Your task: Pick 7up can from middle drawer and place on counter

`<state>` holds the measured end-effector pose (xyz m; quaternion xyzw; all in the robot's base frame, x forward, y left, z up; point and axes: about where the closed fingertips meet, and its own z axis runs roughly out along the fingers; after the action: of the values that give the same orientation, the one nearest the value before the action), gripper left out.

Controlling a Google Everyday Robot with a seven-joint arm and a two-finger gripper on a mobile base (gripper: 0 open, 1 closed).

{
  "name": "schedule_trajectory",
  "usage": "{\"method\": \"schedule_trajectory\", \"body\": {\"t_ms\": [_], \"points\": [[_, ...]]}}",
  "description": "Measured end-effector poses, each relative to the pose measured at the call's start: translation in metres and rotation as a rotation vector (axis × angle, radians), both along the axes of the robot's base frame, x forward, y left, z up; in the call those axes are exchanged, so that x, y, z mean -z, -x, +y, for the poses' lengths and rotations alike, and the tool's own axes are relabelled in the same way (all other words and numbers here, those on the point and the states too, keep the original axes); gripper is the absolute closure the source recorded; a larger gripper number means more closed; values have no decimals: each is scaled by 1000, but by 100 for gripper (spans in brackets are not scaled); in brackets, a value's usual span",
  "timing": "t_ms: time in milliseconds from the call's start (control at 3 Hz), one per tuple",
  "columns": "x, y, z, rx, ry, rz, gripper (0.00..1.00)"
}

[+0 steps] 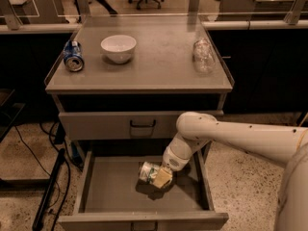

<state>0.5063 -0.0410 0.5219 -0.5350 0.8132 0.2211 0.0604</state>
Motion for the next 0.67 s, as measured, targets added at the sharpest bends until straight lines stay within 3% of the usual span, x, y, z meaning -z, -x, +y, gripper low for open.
{"method": "schedule_trajectory", "body": {"t_ms": [667], "points": [[-77, -1, -18, -6, -4, -102, 100]]}}
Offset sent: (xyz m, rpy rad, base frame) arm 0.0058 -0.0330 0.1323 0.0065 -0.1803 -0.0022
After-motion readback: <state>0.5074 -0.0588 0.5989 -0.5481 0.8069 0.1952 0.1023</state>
